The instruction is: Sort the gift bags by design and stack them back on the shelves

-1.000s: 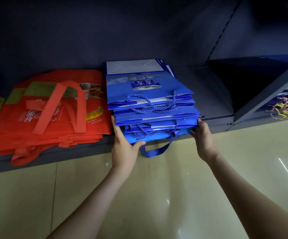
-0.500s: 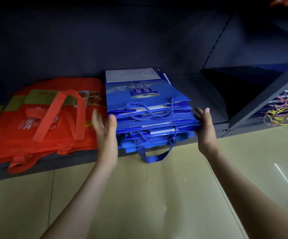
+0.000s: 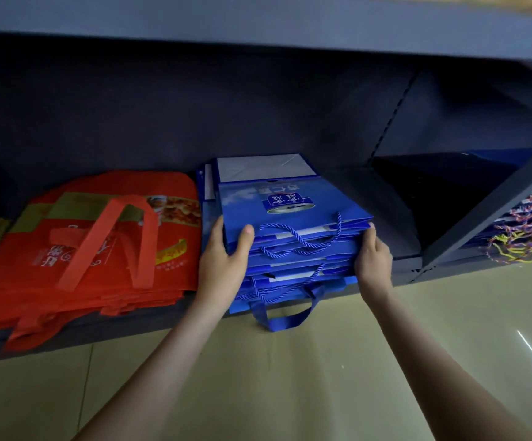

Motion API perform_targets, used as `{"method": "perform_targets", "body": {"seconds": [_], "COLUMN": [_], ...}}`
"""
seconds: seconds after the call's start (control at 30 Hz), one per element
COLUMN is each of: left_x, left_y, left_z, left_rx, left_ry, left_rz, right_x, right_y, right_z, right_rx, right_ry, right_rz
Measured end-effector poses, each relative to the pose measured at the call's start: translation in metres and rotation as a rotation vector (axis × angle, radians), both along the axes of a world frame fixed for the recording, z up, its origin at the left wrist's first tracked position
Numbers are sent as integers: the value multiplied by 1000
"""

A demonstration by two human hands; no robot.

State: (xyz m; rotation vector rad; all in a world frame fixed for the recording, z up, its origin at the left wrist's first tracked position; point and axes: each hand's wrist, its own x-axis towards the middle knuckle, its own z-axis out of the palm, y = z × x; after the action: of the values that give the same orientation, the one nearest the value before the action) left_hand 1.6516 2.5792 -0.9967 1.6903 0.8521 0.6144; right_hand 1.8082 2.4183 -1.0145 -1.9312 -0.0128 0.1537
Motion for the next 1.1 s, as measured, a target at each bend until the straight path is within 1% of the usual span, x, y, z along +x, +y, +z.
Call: {"method": "perform_targets", "body": {"seconds": [0.03, 0.07, 0.13, 0.17, 0.23, 0.27, 0.33, 0.37, 0.43, 0.57, 0.63, 0.73, 0.8, 0.9, 1.0, 1.1], "left_x": [-3, -7, -15, -19, -22, -22, -18, -15, -8, 0, 3, 5, 6, 4, 0, -3], "left_y": [1, 2, 4, 6, 13, 15, 14, 11, 3, -11, -15, -17, -21, -22, -15, -8], "left_z": [-1, -3, -13, -17, -29, -30, -32, -33, -33, -20, -14, -6, 4, 10, -9, -16], "left_rx": [16, 40, 78, 68, -18, -116, -307, -346, -360, -429, -399, -271, -167, -81, -52, -25], "left_ry": [-7, -18, -69, -80, -47, -44, -96, -109, -108, -157, -158, -120, -117, -114, -99, -193], "left_rz": [3, 27, 129, 190, 260, 247, 181, 161, 165, 161, 179, 198, 189, 186, 159, 179], "right_x": [2, 4, 9, 10, 14, 16, 15, 13, 10, 13, 17, 17, 16, 14, 13, 12], "right_y": [-2, -4, -5, -5, -4, -2, 2, 4, 4, 5, 5, 7, 9, 9, 8, 2], "right_z": [-1, -1, 1, 5, 11, 11, 12, 12, 11, 6, 4, 6, 8, 10, 11, 9], "right_rx": [2, 55, 257, 325, 386, 406, 413, 394, 346, 289, 256, 228, 153, 71, 68, 141], "right_ry": [-5, 4, 68, 85, 92, 86, 108, 124, 107, 105, 112, 58, -5, -59, -82, -22], "right_rz": [24, 29, 24, 43, 164, 237, 295, 282, 227, 217, 188, 141, 147, 178, 222, 208]}}
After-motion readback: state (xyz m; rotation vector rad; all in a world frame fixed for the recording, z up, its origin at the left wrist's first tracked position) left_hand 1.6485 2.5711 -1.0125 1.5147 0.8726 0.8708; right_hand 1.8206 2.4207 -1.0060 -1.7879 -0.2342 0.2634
